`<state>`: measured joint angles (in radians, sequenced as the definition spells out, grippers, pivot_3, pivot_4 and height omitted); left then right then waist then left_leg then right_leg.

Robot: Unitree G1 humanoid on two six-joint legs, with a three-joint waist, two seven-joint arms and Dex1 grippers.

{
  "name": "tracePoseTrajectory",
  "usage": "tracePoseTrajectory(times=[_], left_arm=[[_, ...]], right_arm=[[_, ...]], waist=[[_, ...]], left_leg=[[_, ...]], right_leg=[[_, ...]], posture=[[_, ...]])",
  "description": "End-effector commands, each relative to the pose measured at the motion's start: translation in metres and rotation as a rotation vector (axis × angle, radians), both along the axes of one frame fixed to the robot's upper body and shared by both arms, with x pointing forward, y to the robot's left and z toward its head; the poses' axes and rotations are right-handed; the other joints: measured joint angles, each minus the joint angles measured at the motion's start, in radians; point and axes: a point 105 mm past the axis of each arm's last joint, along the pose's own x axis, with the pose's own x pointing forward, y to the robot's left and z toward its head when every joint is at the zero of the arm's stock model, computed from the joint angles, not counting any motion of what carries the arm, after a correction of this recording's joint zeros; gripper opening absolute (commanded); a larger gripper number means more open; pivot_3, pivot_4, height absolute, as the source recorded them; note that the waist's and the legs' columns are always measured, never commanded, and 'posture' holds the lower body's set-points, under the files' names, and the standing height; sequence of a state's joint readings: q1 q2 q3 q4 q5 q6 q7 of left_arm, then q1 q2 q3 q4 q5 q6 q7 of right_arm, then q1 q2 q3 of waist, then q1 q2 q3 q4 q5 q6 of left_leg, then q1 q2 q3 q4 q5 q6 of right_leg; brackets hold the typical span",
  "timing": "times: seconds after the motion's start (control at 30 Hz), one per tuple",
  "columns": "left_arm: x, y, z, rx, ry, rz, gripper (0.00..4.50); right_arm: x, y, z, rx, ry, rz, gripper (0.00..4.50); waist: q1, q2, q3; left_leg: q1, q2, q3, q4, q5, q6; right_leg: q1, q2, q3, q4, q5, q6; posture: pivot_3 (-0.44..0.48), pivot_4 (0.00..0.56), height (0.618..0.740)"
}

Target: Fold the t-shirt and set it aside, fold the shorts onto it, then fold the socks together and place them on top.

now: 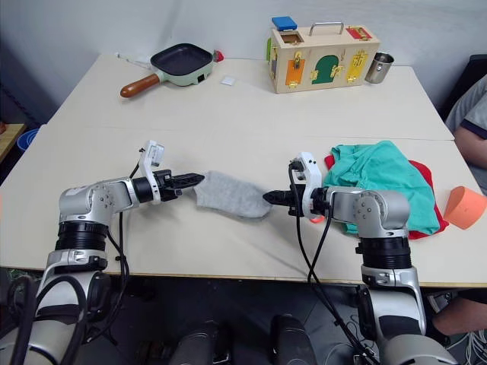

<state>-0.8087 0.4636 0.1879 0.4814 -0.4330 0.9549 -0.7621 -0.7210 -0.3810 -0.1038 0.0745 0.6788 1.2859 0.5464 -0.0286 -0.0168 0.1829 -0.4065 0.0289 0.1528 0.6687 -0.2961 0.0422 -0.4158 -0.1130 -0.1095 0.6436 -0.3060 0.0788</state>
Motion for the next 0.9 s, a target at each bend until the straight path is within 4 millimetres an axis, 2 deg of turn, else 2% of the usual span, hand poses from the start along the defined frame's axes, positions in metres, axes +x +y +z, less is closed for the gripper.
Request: tracePoseTrajectory(times=[0.03,0.27,0.3,0.43,0.5,0.57,0.67,0.7,0.8,0.9], left_arm=[[-0.002,0.006,0.008,-0.014,-0.026,0.007,0.03],[-0.002,0.006,0.004,-0.009,-0.031,0.012,0.03],[-0.001,0.007,0.005,-0.012,-0.038,0.017,0.5],[-0.004,0.009,0.007,-0.01,-0.066,0.013,1.62],[-0.004,0.013,0.008,-0.001,-0.084,0.028,2.23],[0.0,0.024,0.017,0.017,-0.166,0.08,2.8],[-0.002,0.034,0.036,0.016,-0.294,0.097,3.68],[-0.008,0.031,0.047,0.017,-0.369,0.049,3.71],[-0.021,0.013,0.056,0.057,-0.487,-0.079,3.23],[-0.023,-0.014,0.04,0.142,-0.532,-0.17,2.29]], right_arm=[[0.0,0.006,0.007,0.013,-0.037,0.01,0.0],[0.005,0.006,0.0,0.005,-0.045,-0.012,0.0],[0.002,0.005,-0.002,-0.004,-0.039,0.005,0.2],[0.002,0.0,-0.003,-0.019,-0.082,0.015,1.29],[0.004,-0.005,0.001,-0.027,-0.13,0.006,1.99],[0.009,-0.017,0.013,-0.049,-0.246,-0.012,2.6],[0.008,-0.026,0.032,-0.059,-0.398,0.009,2.6],[0.006,-0.023,0.043,-0.033,-0.466,0.016,2.42],[-0.006,-0.001,0.057,0.018,-0.576,0.094,1.6],[-0.011,0.033,0.042,-0.045,-0.671,0.141,0.55]], waist=[[0.0,0.0,0.0],[0.0,0.0,0.0],[0.0,0.0,0.0],[0.0,0.0,0.0],[0.0,0.0,0.0],[0.0,0.0,0.0],[0.001,0.0,0.0],[0.001,0.0,0.0],[-0.001,0.0,0.0],[0.001,0.0,0.0]], left_leg=[[0.0,0.0,0.0,0.0,0.0,0.0],[0.0,0.0,0.0,0.0,0.0,0.0],[0.0,0.0,0.0,0.0,0.0,0.0],[0.0,0.0,0.0,0.0,0.0,0.0],[0.0,0.0,0.0,0.0,0.0,0.0],[0.0,0.0,0.0,0.0,0.0,0.0],[0.0,0.0,0.0,0.0,0.0,0.0],[0.0,0.0,0.0,0.0,0.0,0.0],[0.001,0.0,0.001,-0.001,0.0,-0.001],[0.002,0.001,0.001,-0.001,0.0,-0.002]], right_leg=[[0.0,0.0,0.0,0.0,0.0,0.0],[0.0,0.0,0.0,0.0,0.0,0.0],[0.0,0.0,0.0,0.0,0.0,0.0],[0.0,0.0,0.0,0.0,0.0,0.0],[0.0,0.0,0.0,0.0,0.0,0.0],[0.0,0.0,0.0,0.0,0.0,0.0],[0.0,0.0,0.0,-0.001,0.0,0.0],[0.0,0.0,0.0,-0.001,0.0,0.0],[0.0,0.0,0.0,-0.001,0.0,0.0],[0.001,0.001,0.001,-0.001,0.0,0.0]], posture=[[0.0,0.15,0.74],[0.0,0.15,0.74],[0.0,0.15,0.74],[0.0,0.15,0.74],[0.0,0.15,0.74],[0.0,0.15,0.74],[0.0,0.15,0.74],[0.0,0.15,0.74],[0.0,0.15,0.74],[0.0,0.15,0.74]])
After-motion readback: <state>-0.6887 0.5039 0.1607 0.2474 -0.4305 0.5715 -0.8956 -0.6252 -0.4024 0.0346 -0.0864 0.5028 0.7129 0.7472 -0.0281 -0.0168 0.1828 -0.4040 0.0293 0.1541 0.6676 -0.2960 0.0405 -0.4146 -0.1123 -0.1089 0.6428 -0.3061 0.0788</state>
